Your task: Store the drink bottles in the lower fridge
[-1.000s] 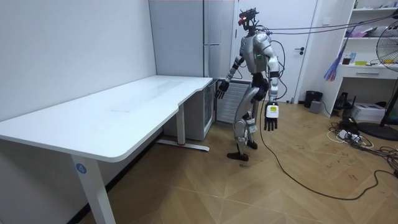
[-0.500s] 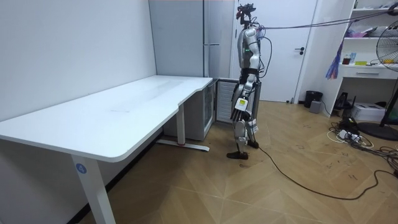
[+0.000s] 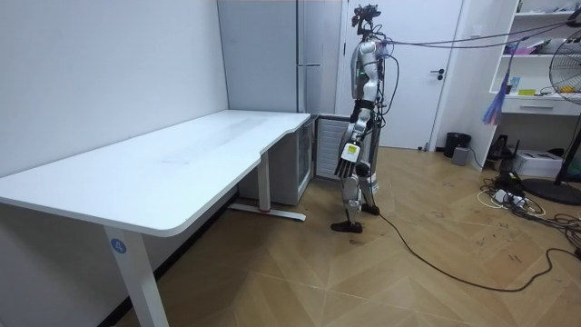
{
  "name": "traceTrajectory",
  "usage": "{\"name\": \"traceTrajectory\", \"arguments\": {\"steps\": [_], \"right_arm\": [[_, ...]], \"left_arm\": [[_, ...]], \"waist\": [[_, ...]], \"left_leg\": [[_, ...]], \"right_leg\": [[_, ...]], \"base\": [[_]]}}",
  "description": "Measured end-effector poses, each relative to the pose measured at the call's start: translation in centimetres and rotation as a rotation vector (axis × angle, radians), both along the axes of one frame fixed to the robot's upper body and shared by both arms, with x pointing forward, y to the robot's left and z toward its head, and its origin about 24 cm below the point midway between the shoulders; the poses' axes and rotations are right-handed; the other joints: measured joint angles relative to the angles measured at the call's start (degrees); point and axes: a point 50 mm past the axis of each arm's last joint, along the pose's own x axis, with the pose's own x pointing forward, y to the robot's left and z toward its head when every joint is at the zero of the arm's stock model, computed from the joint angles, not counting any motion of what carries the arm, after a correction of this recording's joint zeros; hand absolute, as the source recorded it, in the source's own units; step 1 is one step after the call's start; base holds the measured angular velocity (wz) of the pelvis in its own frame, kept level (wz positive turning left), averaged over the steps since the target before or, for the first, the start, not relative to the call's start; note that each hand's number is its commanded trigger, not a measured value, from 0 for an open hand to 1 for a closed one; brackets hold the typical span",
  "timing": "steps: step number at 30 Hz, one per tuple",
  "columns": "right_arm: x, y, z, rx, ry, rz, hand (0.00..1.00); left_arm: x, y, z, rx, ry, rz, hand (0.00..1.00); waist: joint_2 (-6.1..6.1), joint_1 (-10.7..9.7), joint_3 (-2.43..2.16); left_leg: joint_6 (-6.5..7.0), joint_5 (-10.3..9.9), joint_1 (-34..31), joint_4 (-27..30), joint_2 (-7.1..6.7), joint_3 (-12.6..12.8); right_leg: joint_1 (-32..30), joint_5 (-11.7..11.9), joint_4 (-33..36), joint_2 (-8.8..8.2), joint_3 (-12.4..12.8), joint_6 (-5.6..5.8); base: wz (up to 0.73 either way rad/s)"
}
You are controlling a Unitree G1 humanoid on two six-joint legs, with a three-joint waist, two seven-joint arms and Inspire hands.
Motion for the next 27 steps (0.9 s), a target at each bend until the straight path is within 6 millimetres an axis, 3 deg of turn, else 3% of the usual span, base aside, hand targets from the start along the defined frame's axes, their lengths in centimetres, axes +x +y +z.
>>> {"name": "traceTrajectory", "arguments": {"steps": [5,10,12,13,16,20,24,27], "right_arm": [[1.2,-0.5,0.2,-0.056,-0.011,0.046,0.00],[6.4,-2.5,1.9,-0.242,-0.172,0.184,0.00],[10.3,-3.7,4.4,-0.397,-0.342,0.265,0.00],[11.2,-4.0,5.2,-0.441,-0.384,0.286,0.00],[16.1,-5.2,10.6,-0.730,-0.634,0.374,0.00],[17.5,-6.1,14.2,-0.923,-0.768,0.300,0.00],[17.4,-8.0,18.8,-1.128,-0.899,0.112,0.00],[17.0,-9.1,20.1,-1.214,-0.915,0.020,0.00]], "left_arm": [[0.6,0.2,0.1,0.012,-0.012,-0.008,0.00],[0.4,0.7,0.3,0.043,-0.009,-0.040,0.00],[0.4,1.2,0.5,0.067,-0.020,-0.049,0.00],[0.5,1.4,0.5,0.071,-0.025,-0.049,0.00],[0.8,1.5,0.6,0.089,-0.035,-0.040,0.00],[0.3,1.7,0.7,0.096,-0.026,-0.027,0.00],[-0.2,1.9,0.8,0.111,-0.026,-0.038,0.00],[-0.3,1.9,0.8,0.114,-0.021,-0.055,0.00]], "waist": [[0.40,-0.6,0.27],[0.10,-1.9,0.24],[-0.55,-3.0,0.03],[-0.78,-3.1,0.00],[-1.54,-3.6,-0.28],[-2.94,-4.6,-0.37],[-2.49,-6.2,-0.30],[-1.96,-6.5,-0.61]], "left_leg": [[0.25,-0.2,0.9,0.4,0.29,0.1],[0.53,-0.3,2.3,0.2,0.51,1.5],[0.72,-0.5,3.1,0.1,0.52,2.1],[0.77,-0.5,3.2,0.1,0.52,2.3],[0.94,-0.6,4.3,-0.9,0.51,4.0],[0.94,-0.6,5.3,-2.0,0.48,5.1],[0.94,-1.0,5.3,-2.1,0.48,5.4],[0.93,-1.0,5.5,-2.5,0.49,5.5]], "right_leg": [[-0.1,0.4,0.9,0.14,1.6,-0.10],[-0.3,0.6,0.8,0.24,4.6,0.06],[-0.3,0.7,0.9,0.15,5.7,0.17],[-0.4,0.7,0.9,0.13,5.9,0.21],[-0.5,0.9,0.9,-0.07,7.8,0.47],[-0.4,1.2,0.8,-0.11,9.0,0.45],[-0.5,1.3,0.9,-0.10,9.2,0.44],[-0.6,1.3,0.9,-0.09,9.3,0.43]], "base": [[-0.18],[-0.27],[-0.26],[-0.19],[-0.25],[-0.16],[-0.03],[-0.04]]}}
